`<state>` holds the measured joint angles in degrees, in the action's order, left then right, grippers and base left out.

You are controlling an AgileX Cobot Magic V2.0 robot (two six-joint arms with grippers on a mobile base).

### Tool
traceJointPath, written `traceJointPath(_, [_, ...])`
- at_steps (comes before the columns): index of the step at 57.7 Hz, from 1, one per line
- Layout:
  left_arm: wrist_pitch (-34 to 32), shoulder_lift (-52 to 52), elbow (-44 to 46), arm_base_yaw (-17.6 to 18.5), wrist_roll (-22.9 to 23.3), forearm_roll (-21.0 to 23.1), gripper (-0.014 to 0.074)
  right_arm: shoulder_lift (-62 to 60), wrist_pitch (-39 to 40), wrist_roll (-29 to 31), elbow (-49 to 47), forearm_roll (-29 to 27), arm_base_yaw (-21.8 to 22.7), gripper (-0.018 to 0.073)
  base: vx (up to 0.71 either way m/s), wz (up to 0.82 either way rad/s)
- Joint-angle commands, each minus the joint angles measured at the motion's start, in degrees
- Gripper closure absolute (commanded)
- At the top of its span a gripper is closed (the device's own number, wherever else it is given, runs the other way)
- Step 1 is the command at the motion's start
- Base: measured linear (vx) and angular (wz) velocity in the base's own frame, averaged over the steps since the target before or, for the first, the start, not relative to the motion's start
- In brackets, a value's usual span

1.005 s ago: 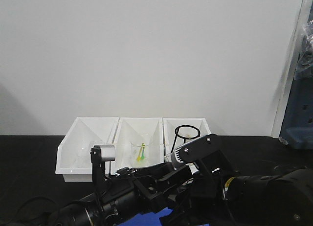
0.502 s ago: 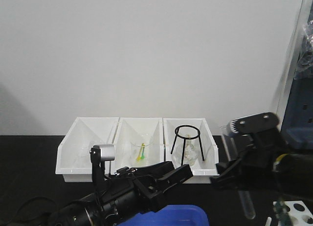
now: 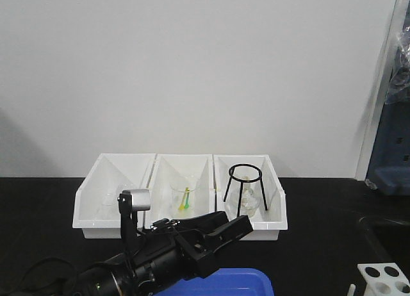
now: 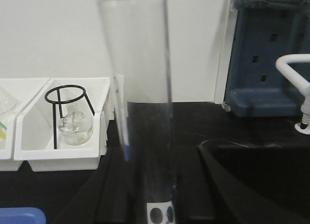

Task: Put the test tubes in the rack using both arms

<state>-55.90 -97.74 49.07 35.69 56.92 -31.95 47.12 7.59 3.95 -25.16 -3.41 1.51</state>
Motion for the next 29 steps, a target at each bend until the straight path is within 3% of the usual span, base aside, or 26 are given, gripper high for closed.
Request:
traceJointPath(1, [-4.24, 2.48, 1.46, 0.04, 0.36, 2.13, 0.0060, -0.61, 8.00, -0.96, 0.90, 0.07, 0.42, 0.0566, 0.00, 0.00])
traceJointPath(29, [-4.17, 2.48, 1.46, 0.04, 0.36, 2.13, 0.0060, 11.22, 23.31, -2.23, 4.39, 3.41, 0.34, 0.0566, 0.00, 0.00])
